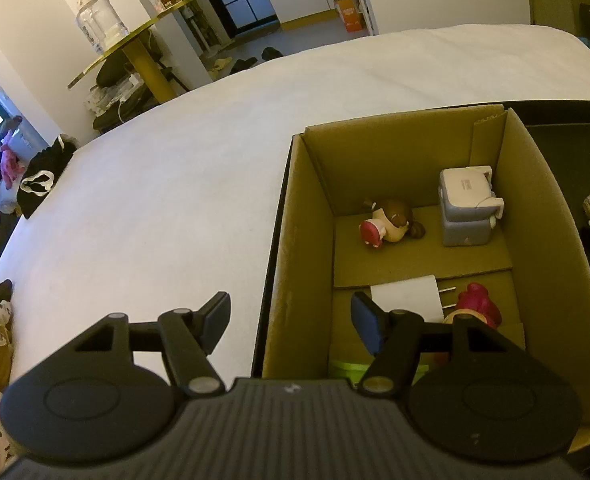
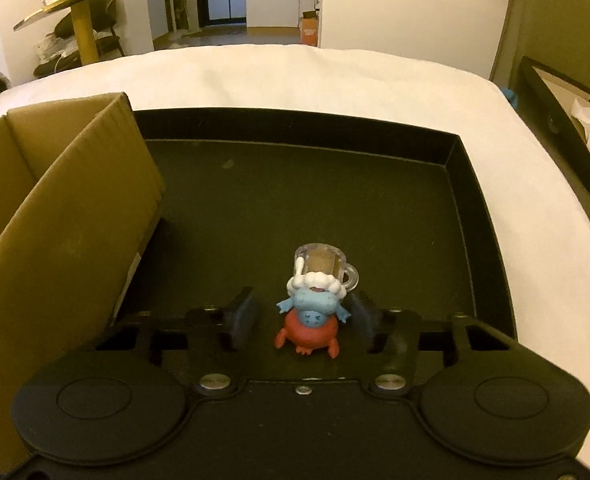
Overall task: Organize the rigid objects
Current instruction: 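Carry the blue figurine into the box and release it with the right gripper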
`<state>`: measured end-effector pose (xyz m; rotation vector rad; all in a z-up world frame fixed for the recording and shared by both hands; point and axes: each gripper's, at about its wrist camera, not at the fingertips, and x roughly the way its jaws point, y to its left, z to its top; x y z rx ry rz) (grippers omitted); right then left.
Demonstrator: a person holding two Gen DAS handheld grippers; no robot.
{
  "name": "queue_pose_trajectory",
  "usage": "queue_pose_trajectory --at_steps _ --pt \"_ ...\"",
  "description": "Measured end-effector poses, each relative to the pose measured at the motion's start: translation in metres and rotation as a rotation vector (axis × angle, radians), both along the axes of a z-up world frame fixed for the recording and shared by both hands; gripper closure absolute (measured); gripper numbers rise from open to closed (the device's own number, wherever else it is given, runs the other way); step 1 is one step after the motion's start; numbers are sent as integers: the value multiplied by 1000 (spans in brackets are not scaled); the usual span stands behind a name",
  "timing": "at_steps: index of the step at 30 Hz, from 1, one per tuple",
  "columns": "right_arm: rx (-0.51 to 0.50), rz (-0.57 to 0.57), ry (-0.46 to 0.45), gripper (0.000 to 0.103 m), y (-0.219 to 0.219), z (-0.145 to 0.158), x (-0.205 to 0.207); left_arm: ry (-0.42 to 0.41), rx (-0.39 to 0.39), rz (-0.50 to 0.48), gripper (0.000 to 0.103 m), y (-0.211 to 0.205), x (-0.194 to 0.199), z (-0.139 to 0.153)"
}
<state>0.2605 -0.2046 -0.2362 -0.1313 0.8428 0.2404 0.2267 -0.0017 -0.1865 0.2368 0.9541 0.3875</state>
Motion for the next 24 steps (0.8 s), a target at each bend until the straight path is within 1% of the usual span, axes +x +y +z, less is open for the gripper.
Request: queue_pose_trajectory --at_steps 1,2,8,12,19,24 --pt "-1 0 -3 64 -1 0 -1 -2 -2 -1 38 1 -2 1" --pt "0 -1 -4 65 -1 0 -2 -5 -1 -3 38 1 -2 2" --pt "13 -22 4 65 -8 5 -4 -14 -8 0 38 0 -5 4" --pt "11 -24 -24 65 -8 17 -10 -19 -17 1 38 2 -7 5" --pt "9 -9 -99 65 -6 43 -26 -23 -28 6 38 7 -8 6" --pt "11 5 -133 65 -4 57 -32 -33 -56 6 38 13 -8 9"
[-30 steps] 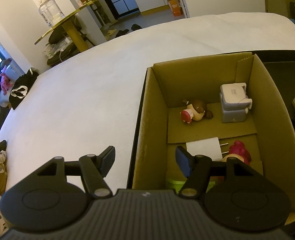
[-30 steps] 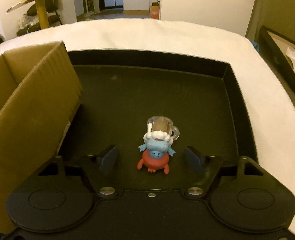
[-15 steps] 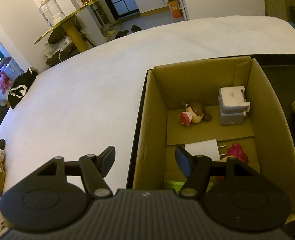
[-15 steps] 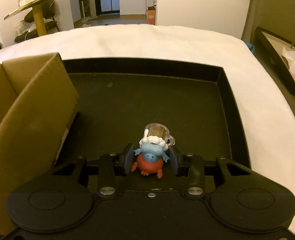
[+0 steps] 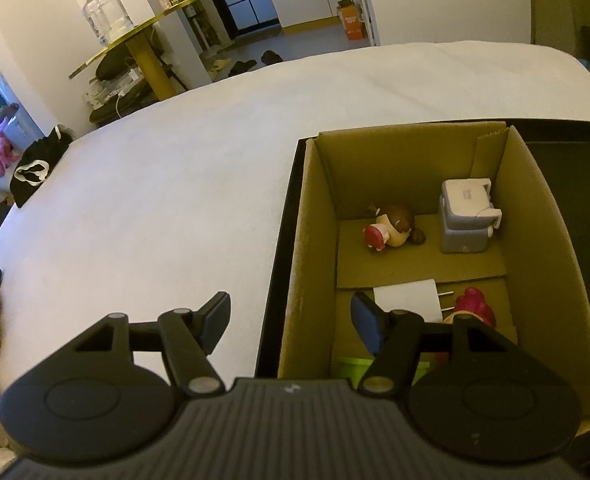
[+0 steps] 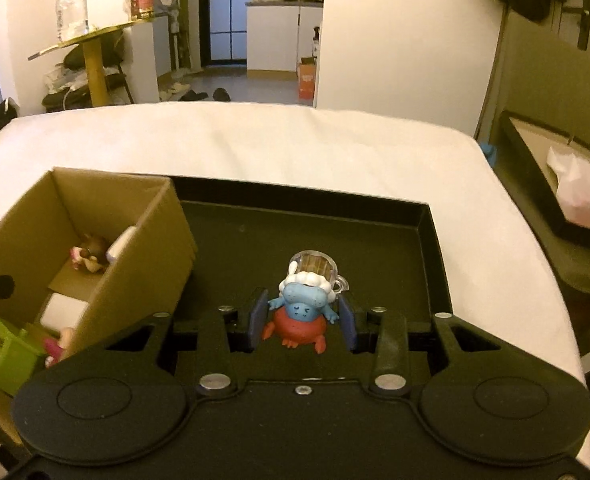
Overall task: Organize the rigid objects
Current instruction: 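Carry the blue figurine into the box and release it with the right gripper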
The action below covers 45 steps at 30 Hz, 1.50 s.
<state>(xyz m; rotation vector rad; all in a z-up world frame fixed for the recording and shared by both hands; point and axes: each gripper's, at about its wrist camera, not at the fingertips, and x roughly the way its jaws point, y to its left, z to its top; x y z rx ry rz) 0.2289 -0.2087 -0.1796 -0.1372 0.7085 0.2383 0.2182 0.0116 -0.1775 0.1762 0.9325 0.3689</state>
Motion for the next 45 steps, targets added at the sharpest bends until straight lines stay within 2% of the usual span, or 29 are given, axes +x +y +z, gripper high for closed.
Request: queue_pose_trajectory --at_steps 14,25,29,34,37,45 --pt "-5 54 -59 65 34 36 -5 -8 -78 23 38 19 -5 1" --pt "-17 178 -79 65 77 50 -7 -36 -135 20 39 26 -11 1" --pt "-27 233 -63 65 93 49 -10 -46 -187 21 45 32 -14 0" --pt "-60 283 -37 65 112 43 -15 -31 -247 19 78 36 -14 -4" --pt "-91 311 -22 65 120 39 -18 -26 -276 11 88 39 -14 -6" --pt "-135 325 30 65 128 31 -22 -43 -303 7 93 43 -14 -7"
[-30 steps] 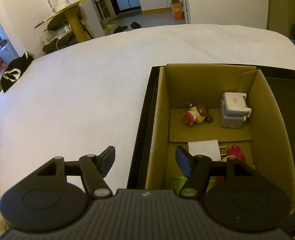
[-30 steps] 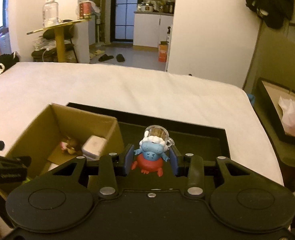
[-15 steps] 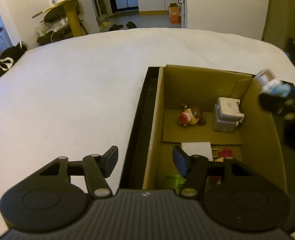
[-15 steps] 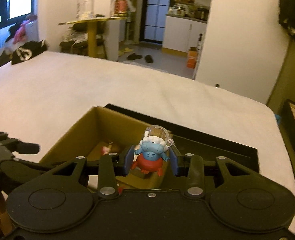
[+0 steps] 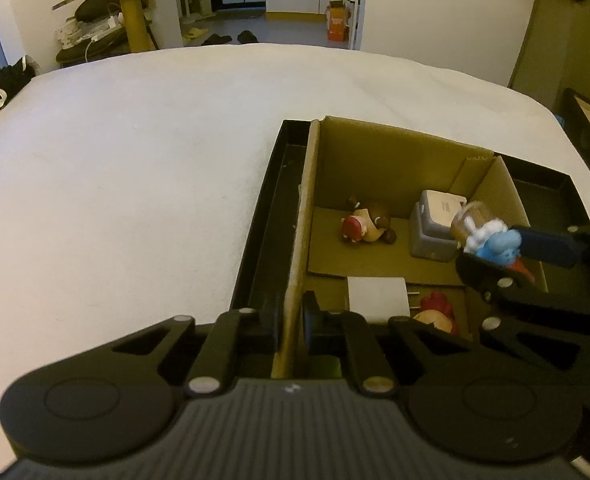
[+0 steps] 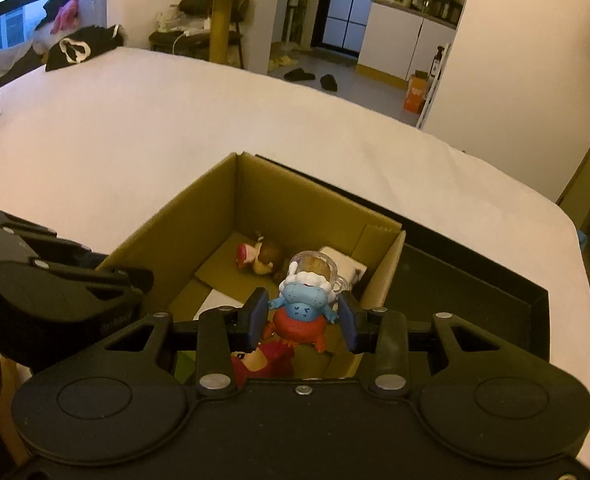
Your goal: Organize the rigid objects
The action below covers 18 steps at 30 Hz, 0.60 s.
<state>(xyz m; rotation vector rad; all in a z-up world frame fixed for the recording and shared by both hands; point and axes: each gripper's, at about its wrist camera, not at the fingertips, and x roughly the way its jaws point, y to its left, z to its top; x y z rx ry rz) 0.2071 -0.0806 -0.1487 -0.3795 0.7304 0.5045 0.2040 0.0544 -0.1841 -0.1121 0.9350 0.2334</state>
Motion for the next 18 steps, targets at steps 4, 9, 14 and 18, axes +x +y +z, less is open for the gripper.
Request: queue_pose_trajectory --at_steps 4,9,14,18 --pt "-24 -27 -18 61 0 1 -1 -7 -7 3 93 1 0 0" --pt "-18 -55 -43 58 -9 12 -7 -6 -15 3 93 0 -2 3" --pt "21 -111 -56 49 -28 28 -17 3 -46 18 93 6 -1 10" --pt "68 -165 -58 44 -45 42 -22 8 -32 2 92 3 -2 19"
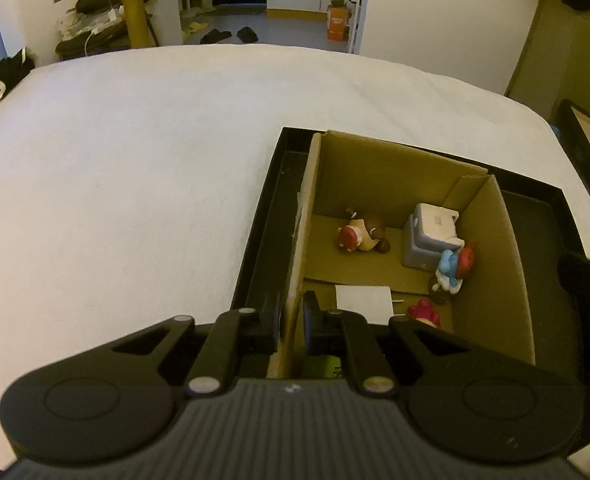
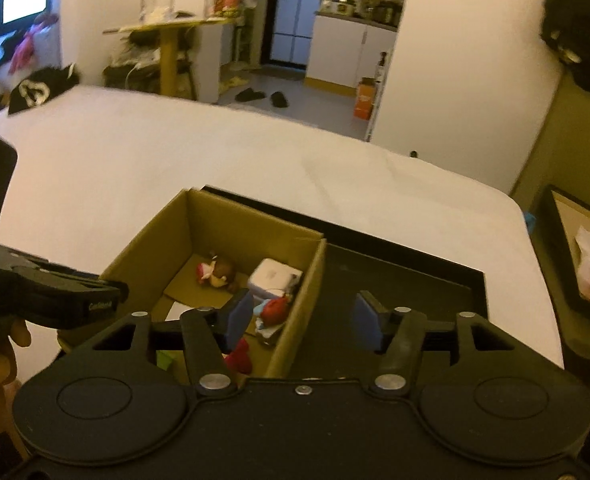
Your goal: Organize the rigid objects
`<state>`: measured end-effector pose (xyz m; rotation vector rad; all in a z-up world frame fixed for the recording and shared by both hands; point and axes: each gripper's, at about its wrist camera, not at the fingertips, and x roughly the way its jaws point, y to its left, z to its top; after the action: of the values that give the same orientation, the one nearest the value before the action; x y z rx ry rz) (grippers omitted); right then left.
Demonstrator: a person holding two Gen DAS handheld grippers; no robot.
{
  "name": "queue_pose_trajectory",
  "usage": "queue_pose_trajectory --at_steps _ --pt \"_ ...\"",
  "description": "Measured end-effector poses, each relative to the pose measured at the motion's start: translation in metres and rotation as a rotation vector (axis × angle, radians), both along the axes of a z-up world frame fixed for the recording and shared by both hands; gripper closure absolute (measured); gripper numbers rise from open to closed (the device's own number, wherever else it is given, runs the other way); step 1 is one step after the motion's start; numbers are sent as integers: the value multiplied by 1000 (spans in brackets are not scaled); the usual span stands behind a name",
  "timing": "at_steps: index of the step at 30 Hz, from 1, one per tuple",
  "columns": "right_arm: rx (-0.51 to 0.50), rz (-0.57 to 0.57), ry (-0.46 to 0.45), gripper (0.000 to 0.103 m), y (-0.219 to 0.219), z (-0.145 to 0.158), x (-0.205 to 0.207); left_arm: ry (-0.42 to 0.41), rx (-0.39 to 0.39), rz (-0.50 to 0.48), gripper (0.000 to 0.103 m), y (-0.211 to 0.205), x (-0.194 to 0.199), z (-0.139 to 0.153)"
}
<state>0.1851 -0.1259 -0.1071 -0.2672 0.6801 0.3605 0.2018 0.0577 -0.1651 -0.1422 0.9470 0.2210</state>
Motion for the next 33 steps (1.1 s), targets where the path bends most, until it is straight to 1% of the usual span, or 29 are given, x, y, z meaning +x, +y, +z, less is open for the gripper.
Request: queue_pose_trajectory --at_steps 2,4,7,9,12,15,18,21,23,25,28,30,33 --pt "23 -26 1 35 -7 3 -2 -4 3 -12 92 -1 -2 7" --pt "41 -51 4 30 -15 3 -4 0 11 -22 88 -2 -3 14" --pt "69 -91 4 21 -27 4 -8 7 0 -28 88 -5 -5 27" --pt "93 -114 8 20 -35 6 -11 4 -10 -36 87 -9 -8 38" --pt "123 -145 8 19 -46 10 -15 -15 11 -51 84 -17 -16 52" --pt "154 -175 3 19 -57 16 -20 -27 8 -62 84 -23 -24 62" --pt "184 -194 -7 19 -66 22 -27 -36 26 -69 84 -29 -33 71" --pt "211 -200 -10 12 -70 27 -32 -31 15 -72 83 -32 -41 78" --pt "222 -202 -14 10 -73 30 -37 -20 5 -81 75 -34 -45 83" --pt "230 -205 -14 8 -76 33 -42 -21 1 -88 54 -36 -51 88" --pt "243 -204 -12 4 -81 37 -50 -39 4 -95 40 -41 -63 97" --pt "251 -204 -13 0 -84 42 -55 -45 -4 -108 34 -45 -70 103" --pt "263 -207 -5 0 -90 47 -62 -56 3 -129 27 -50 -80 110"
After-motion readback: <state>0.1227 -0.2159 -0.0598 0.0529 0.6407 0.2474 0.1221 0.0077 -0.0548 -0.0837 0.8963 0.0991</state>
